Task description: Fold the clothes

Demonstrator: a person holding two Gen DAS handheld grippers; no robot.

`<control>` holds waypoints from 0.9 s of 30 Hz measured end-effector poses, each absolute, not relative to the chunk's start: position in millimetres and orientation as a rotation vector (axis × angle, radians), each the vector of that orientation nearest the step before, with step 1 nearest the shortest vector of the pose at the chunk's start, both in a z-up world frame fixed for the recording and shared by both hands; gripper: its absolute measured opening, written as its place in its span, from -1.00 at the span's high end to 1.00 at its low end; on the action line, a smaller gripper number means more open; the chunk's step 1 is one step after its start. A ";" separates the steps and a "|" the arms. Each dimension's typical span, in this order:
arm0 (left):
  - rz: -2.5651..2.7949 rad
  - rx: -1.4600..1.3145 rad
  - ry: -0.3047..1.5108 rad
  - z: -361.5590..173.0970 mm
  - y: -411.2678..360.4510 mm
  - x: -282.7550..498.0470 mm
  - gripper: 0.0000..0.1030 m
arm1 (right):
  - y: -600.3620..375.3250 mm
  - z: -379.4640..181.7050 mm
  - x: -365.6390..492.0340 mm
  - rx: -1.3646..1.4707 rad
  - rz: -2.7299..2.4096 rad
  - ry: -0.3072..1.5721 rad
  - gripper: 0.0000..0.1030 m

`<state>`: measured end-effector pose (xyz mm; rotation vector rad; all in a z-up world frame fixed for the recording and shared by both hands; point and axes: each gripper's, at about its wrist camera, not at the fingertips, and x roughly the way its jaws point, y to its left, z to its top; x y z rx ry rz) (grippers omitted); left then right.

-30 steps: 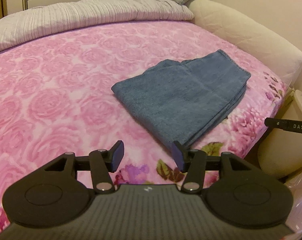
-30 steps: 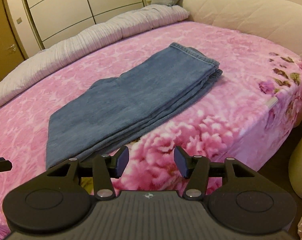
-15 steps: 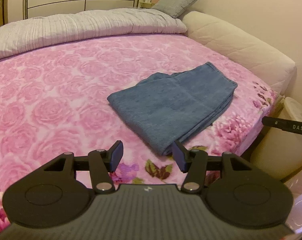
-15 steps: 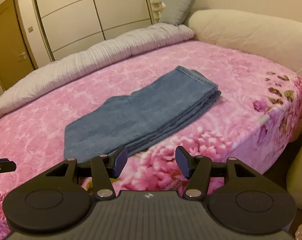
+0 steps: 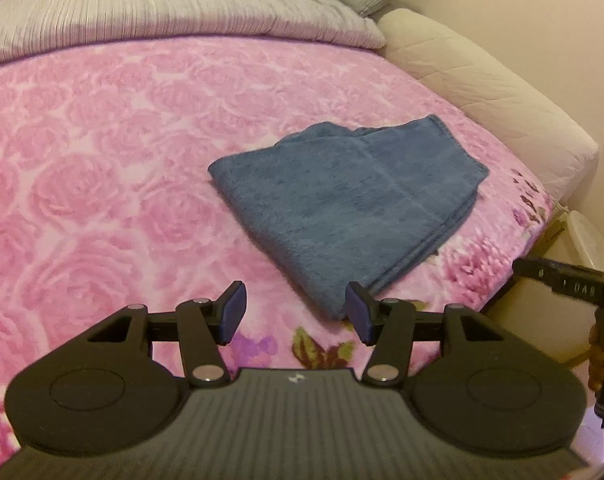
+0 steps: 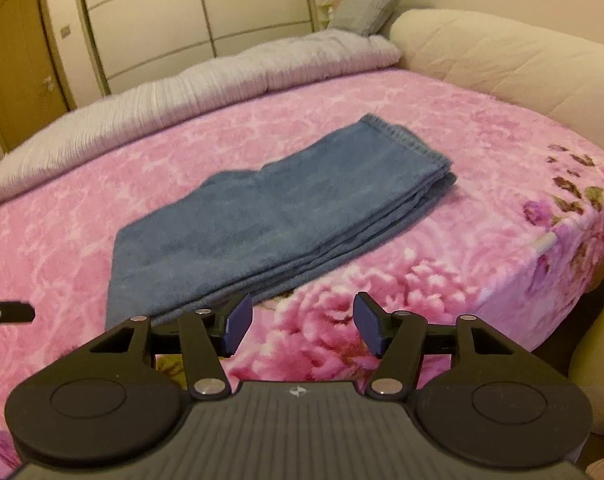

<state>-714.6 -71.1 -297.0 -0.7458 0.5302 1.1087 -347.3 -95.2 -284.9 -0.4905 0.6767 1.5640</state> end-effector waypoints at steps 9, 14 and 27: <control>1.091 -0.898 0.512 -333.9 -12.6 -721.7 0.01 | -70.3 -321.6 -421.6 -0.862 1.739 0.344 -0.36; 1.053 -0.994 0.453 -348.1 9.7 -728.0 -0.02 | -71.8 -337.1 -471.3 -1.018 1.934 0.054 -0.57; 1.015 -1.268 0.208 -394.9 60.3 -739.4 0.04 | -66.7 -378.6 -520.7 -1.126 2.071 -0.209 -0.34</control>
